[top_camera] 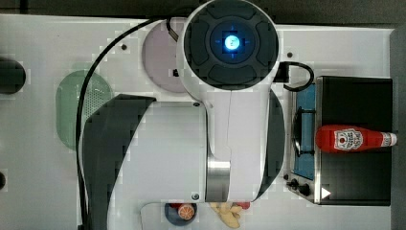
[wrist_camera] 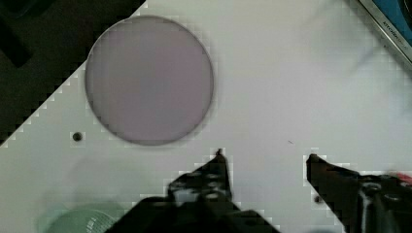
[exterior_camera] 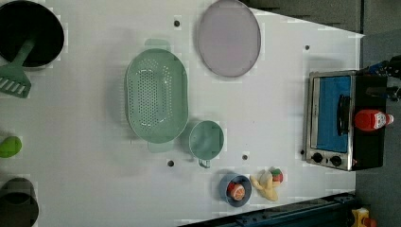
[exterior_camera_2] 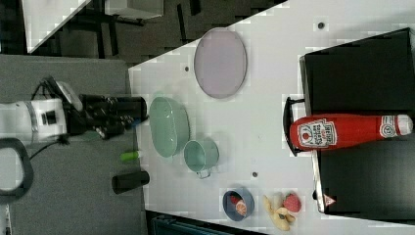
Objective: Pick Ketchup from oven and place it on table.
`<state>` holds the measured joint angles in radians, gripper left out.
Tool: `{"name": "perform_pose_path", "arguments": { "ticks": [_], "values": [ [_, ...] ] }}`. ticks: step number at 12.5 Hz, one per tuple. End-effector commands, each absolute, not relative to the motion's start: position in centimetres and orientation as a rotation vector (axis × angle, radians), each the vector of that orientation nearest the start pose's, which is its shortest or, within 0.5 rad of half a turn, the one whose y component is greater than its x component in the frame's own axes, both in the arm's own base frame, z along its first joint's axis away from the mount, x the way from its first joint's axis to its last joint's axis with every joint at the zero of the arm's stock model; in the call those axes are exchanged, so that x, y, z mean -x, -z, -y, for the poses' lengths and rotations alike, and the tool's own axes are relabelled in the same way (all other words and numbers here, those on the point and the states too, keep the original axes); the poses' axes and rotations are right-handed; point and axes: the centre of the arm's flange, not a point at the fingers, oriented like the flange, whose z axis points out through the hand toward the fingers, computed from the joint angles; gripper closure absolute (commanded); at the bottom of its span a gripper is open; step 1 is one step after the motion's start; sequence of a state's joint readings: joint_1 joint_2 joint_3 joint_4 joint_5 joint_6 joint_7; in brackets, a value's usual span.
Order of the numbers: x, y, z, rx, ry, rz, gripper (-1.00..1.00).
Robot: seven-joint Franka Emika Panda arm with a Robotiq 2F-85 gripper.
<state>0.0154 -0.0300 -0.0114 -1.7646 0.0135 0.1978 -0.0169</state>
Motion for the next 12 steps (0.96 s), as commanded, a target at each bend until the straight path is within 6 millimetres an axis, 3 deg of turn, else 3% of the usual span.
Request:
{"name": "perform_pose_path", "arguments": {
  "ticks": [1,3,6,9,12],
  "values": [
    [-43.9,-61.6,4.7,2.815,0.013,-1.311,-0.59],
    [-44.0,-61.6,5.2,2.806,0.021,-1.323,-1.0],
    [-44.6,-61.5,9.1,2.724,0.1,-1.412,-1.0],
    [-44.8,-60.4,15.2,2.612,0.145,-1.554,-1.0],
    [-44.4,-58.0,21.3,2.514,0.113,-1.704,-1.0]
  ]
}}
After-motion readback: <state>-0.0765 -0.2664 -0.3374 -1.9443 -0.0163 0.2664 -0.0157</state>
